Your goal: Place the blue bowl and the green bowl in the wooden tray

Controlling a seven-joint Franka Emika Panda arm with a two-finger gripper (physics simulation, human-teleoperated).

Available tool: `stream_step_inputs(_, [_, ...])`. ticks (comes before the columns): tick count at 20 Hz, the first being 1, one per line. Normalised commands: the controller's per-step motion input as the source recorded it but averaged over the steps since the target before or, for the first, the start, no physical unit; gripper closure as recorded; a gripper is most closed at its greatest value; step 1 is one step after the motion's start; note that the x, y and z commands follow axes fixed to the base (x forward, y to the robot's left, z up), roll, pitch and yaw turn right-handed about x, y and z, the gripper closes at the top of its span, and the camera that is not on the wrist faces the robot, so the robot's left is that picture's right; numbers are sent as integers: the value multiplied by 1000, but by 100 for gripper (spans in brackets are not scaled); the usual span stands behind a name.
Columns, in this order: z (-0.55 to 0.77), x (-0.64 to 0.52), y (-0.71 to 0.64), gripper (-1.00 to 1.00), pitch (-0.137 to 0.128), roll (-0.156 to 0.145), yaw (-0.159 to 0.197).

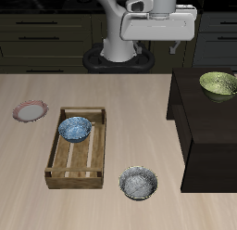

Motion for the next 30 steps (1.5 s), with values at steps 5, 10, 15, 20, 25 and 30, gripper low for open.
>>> stream_step_inputs(5, [4, 128, 349, -100, 25, 7, -9])
stream_step_inputs(10, [43, 20, 267, -100, 18, 19, -7])
stream_step_inputs(15, [22, 21, 277, -100, 9, -4, -9])
stream_step_inputs(20, [36, 30, 173, -100, 11, -16, -16])
stream_step_inputs(25, [102, 101, 167, -100, -6, -27, -4])
stream_step_inputs(30, [-4, 105, 139, -100, 13, -1, -7])
